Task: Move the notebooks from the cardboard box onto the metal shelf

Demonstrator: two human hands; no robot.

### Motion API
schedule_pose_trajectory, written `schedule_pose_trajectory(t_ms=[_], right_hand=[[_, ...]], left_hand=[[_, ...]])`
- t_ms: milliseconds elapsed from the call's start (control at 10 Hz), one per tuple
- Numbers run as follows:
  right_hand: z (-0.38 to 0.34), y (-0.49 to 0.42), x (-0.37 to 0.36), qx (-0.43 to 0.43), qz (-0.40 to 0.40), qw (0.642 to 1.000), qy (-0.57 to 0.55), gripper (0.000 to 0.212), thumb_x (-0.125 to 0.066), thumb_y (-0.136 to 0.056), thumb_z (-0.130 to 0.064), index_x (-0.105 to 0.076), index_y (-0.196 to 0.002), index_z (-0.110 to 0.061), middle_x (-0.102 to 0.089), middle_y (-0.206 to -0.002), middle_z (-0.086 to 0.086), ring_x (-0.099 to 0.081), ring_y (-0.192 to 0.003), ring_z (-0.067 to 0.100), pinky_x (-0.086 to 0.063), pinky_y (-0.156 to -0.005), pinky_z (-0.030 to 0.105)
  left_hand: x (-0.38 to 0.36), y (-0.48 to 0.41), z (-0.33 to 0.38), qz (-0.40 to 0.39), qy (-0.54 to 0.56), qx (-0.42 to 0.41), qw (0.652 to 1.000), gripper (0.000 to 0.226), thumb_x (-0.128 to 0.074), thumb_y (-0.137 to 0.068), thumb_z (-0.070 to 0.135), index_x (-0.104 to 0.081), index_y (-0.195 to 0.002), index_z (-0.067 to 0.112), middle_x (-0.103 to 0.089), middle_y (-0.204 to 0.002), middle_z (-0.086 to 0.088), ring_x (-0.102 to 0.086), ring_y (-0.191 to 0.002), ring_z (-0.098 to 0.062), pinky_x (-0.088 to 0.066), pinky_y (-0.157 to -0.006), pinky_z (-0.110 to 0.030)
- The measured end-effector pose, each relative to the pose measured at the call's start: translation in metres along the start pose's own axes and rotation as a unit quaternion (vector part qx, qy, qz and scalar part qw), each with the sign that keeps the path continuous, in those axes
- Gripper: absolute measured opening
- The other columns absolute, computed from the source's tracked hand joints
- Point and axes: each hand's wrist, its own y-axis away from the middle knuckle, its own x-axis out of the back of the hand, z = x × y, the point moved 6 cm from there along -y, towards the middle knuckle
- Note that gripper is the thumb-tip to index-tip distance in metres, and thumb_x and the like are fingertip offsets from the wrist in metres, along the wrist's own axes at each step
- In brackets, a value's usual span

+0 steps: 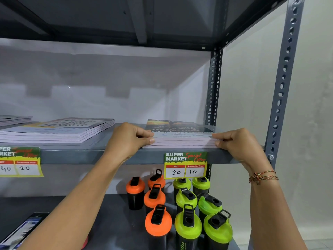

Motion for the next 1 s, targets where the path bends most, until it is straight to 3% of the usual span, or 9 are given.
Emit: schedule_pose_trajectory(t_ms=[100, 200, 300, 400, 600, 900, 1000], right_hand=[[-0.002, 0.001, 0.0, 0.007, -0.001, 1.0, 0.005, 0.023, -0.069, -0.084, -0.009, -0.072, -0.107, -0.011, -0.071, -0.113, 0.01, -0.056, -0.095, 0.013, -0.038, -0.081, 0.021], [-0.02, 0.004, -0.008, 0.067, 0.015, 0.997, 0.033, 0.034, -0.073, -0.08, -0.017, -0.069, -0.113, -0.012, -0.058, -0.135, 0.005, -0.053, -0.123, 0.018, -0.033, -0.103, 0.019], [-0.043, 0.008, -0.02, 0.141, 0.0, 0.989, 0.049, 0.04, -0.075, -0.078, -0.022, -0.067, -0.116, -0.016, -0.053, -0.139, -0.002, -0.048, -0.13, 0.013, -0.022, -0.1, 0.009], [-0.062, 0.012, -0.042, 0.208, -0.05, 0.971, 0.108, 0.039, -0.074, -0.077, -0.028, -0.068, -0.114, -0.018, -0.064, -0.128, -0.002, -0.055, -0.123, 0.012, -0.03, -0.099, 0.011], [-0.059, 0.006, -0.044, 0.206, -0.052, 0.97, 0.117, 0.034, -0.074, -0.075, -0.034, -0.072, -0.107, -0.022, -0.073, -0.112, -0.001, -0.064, -0.109, 0.013, -0.044, -0.093, 0.019], [-0.067, 0.015, -0.039, 0.233, -0.038, 0.964, 0.121, 0.031, -0.072, -0.079, -0.032, -0.072, -0.107, -0.018, -0.075, -0.11, 0.002, -0.066, -0.106, 0.017, -0.046, -0.094, 0.024], [-0.079, 0.067, -0.037, 0.389, 0.089, 0.906, 0.141, 0.027, -0.069, -0.081, -0.024, -0.072, -0.104, -0.01, -0.074, -0.109, 0.006, -0.068, -0.101, 0.022, -0.045, -0.092, 0.029]], left_hand=[[0.001, 0.0, -0.001, -0.005, -0.006, -0.004, 1.0, 0.025, -0.077, -0.076, 0.015, -0.074, -0.101, 0.009, -0.073, -0.11, -0.001, -0.055, -0.071, 0.013, -0.039, -0.054, 0.009], [0.003, 0.0, 0.005, -0.016, -0.064, -0.042, 0.997, 0.033, -0.078, -0.075, 0.025, -0.072, -0.106, 0.016, -0.07, -0.118, 0.002, -0.061, -0.091, 0.002, -0.042, -0.075, -0.003], [-0.005, -0.001, 0.017, -0.038, -0.125, -0.096, 0.987, 0.046, -0.078, -0.073, 0.032, -0.067, -0.116, 0.021, -0.061, -0.131, 0.004, -0.049, -0.126, -0.01, -0.037, -0.103, -0.024], [-0.027, -0.002, 0.035, -0.093, -0.182, -0.178, 0.963, 0.053, -0.073, -0.076, 0.037, -0.06, -0.125, 0.023, -0.055, -0.137, 0.003, -0.033, -0.139, -0.013, -0.026, -0.114, -0.03], [-0.039, -0.008, 0.034, -0.109, -0.199, -0.199, 0.953, 0.044, -0.067, -0.083, 0.037, -0.061, -0.124, 0.022, -0.06, -0.131, 0.004, -0.051, -0.126, -0.01, -0.036, -0.103, -0.021], [-0.036, -0.003, 0.038, -0.104, -0.206, -0.209, 0.95, 0.044, -0.064, -0.085, 0.038, -0.058, -0.127, 0.023, -0.059, -0.133, 0.002, -0.05, -0.126, -0.014, -0.038, -0.101, -0.023], [-0.032, -0.001, 0.042, -0.104, -0.229, -0.224, 0.942, 0.063, -0.058, -0.084, 0.052, -0.042, -0.139, 0.027, -0.04, -0.15, -0.001, -0.034, -0.138, -0.02, -0.032, -0.111, -0.032]])
